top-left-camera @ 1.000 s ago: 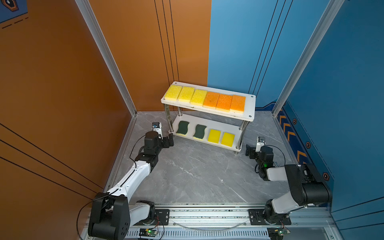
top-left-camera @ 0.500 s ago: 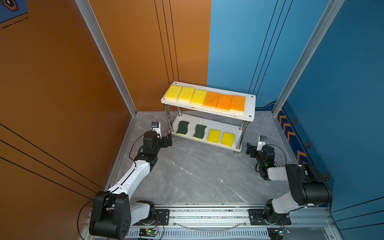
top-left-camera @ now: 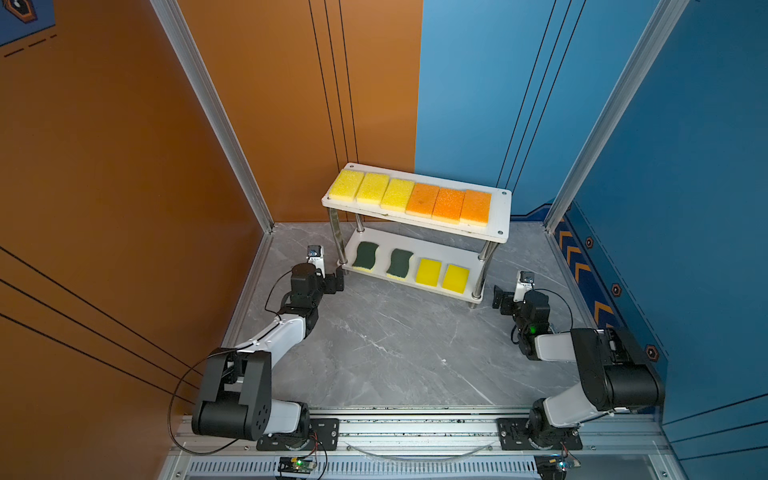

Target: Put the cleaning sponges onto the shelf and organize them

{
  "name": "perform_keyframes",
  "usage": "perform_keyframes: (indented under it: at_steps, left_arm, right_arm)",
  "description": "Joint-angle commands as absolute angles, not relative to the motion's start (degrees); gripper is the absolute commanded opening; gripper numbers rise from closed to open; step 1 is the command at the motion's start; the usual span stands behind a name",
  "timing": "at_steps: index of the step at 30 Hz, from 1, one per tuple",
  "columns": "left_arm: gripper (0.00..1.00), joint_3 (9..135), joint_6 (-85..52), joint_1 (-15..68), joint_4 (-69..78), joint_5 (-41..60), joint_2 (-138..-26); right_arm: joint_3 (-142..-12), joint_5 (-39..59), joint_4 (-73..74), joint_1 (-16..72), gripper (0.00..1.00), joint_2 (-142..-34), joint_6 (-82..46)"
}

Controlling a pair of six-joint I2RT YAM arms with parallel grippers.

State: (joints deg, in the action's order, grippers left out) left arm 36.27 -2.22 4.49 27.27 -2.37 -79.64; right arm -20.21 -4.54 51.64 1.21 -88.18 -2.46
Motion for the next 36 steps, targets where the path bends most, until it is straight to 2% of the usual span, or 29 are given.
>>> perform_keyframes:
  at_steps: [1, 9, 27, 36]
  left_arm:
    - [0.98, 34.6, -0.3, 3.7, 33.2, -2.4, -81.2]
    - [0.98, 34.0, 1.0, 1.7, 35.0, -2.0, -82.9]
    - [0.97, 28.6, 1.6, 0.7, 32.8, -2.6, -77.3]
    - [0.98, 25.9, 0.4, 1.2, 38.8, -4.5, -82.8]
  right_arm:
    - [-21.4, -3.6, 52.4, 0.9, 1.00, -88.7, -3.3]
    - [-21.3, -3.5, 52.4, 0.8, 1.00, -88.7, -3.3]
    - [-21.4, -3.3, 52.3, 0.6, 1.00, -88.6, -3.4]
    - [-21.4, -3.2, 52.3, 0.6, 1.00, -88.7, -3.4]
